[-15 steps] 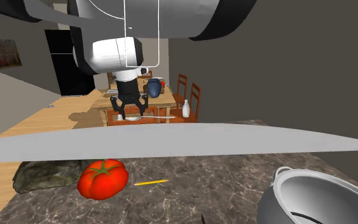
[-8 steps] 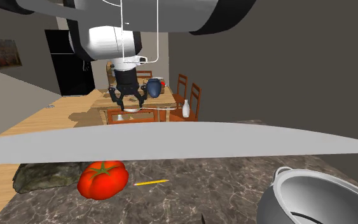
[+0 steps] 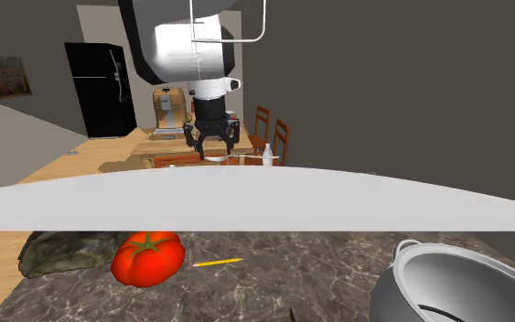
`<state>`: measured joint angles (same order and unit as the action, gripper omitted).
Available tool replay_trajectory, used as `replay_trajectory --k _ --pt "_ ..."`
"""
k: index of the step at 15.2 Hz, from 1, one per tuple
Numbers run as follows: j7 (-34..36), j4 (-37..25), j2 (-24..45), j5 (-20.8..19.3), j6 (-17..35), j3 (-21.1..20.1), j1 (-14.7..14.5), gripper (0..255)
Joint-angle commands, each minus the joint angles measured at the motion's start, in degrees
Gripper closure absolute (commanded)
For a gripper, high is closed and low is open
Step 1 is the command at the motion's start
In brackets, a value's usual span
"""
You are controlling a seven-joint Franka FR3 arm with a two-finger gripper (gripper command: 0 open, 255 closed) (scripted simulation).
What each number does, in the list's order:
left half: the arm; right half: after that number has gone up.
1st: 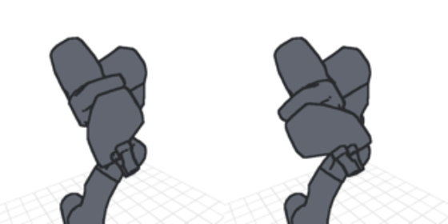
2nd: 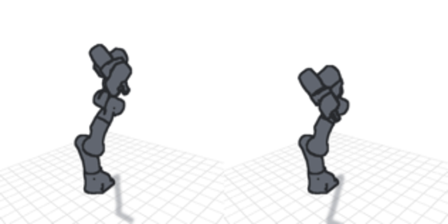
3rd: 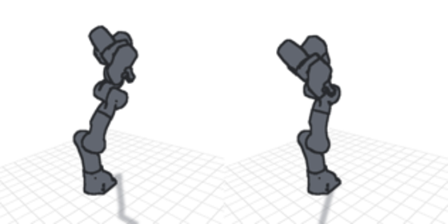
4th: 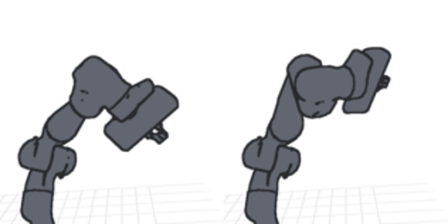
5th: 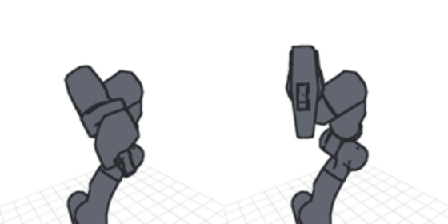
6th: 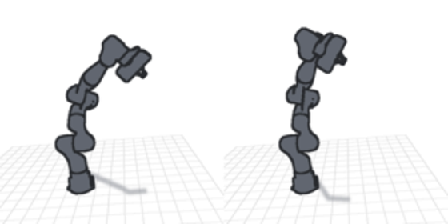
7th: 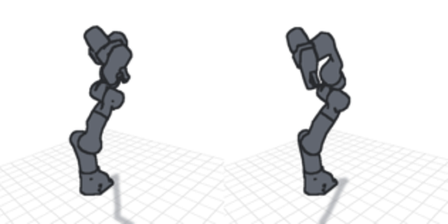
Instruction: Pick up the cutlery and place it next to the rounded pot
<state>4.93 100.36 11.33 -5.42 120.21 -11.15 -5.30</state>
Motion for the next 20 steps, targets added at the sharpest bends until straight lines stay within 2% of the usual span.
replay_trajectory --k 1,10,20 --pt "-2.8 3.0 -2.2 1.0 1.0 0.8 1.7 255" --pt "-15.6 11.9 -9.2 4.8 3.3 5.5 8.4 255" --pt "-30.3 15.3 -12.0 7.5 3.7 12.1 15.1 255"
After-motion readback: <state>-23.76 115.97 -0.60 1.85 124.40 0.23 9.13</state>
